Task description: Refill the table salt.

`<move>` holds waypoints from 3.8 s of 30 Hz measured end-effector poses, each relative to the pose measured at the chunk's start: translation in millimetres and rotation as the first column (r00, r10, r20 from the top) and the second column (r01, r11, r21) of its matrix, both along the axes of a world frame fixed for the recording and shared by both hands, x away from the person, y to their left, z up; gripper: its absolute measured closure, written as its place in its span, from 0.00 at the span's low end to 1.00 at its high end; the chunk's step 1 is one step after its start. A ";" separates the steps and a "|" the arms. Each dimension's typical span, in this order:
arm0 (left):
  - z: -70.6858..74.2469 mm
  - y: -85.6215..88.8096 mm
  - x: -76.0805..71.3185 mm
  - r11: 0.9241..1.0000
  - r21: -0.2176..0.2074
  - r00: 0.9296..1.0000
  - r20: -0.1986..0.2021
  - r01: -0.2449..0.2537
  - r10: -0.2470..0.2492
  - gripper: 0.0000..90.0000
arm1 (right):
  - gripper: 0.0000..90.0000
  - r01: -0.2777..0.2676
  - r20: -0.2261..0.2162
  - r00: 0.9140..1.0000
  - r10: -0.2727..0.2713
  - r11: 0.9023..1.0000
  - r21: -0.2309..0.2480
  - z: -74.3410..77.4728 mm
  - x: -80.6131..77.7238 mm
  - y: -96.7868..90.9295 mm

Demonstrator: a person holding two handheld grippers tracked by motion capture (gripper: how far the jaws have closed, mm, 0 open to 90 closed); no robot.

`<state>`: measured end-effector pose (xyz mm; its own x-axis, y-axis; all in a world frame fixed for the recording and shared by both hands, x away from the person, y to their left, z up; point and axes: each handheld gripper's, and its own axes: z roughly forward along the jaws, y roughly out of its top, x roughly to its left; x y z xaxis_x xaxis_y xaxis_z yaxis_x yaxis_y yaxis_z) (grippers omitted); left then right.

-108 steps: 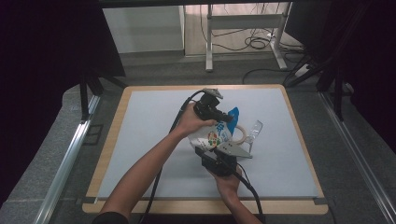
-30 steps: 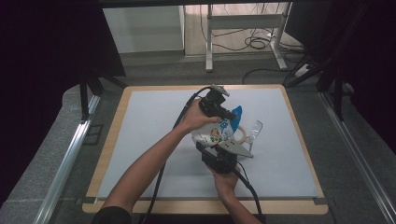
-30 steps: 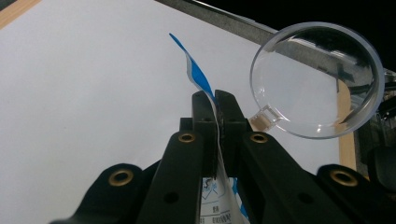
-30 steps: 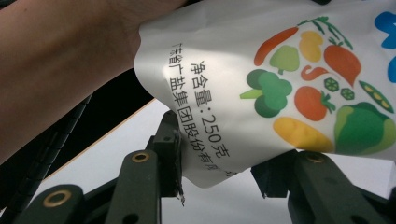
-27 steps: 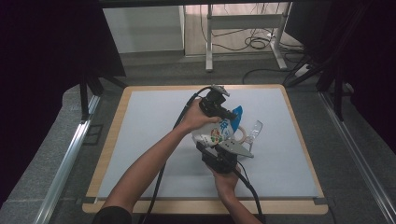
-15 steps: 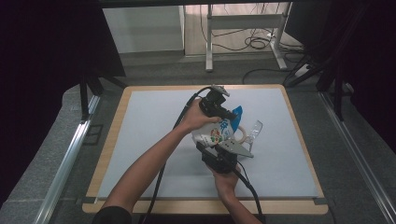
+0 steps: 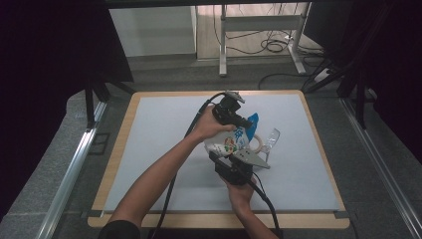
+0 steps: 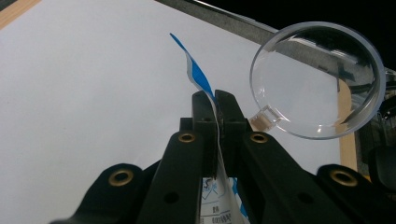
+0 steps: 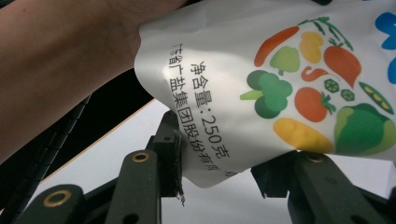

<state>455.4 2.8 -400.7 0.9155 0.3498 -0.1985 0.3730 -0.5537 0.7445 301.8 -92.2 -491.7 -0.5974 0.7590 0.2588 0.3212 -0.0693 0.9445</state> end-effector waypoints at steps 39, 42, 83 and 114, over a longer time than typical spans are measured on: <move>-0.3 -3.2 1.5 1.000 0.012 1.000 0.002 0.004 -0.004 0.99 | 0.66 0.008 -0.006 1.000 -0.007 1.000 0.015 -0.1 1.5 -0.6; -0.4 -2.8 1.5 1.000 0.012 1.000 0.001 0.004 -0.004 0.99 | 0.66 0.007 -0.007 1.000 -0.007 1.000 0.015 -0.2 1.4 -0.4; 3.6 -4.5 0.0 0.999 0.035 1.000 0.009 0.005 -0.005 0.99 | 0.66 0.009 0.005 1.000 -0.009 1.000 0.014 3.0 0.4 1.4; 4.6 -6.4 0.5 0.999 0.036 1.000 0.005 0.009 -0.009 0.99 | 0.67 0.016 0.008 1.000 -0.016 1.000 0.018 4.8 -0.3 0.8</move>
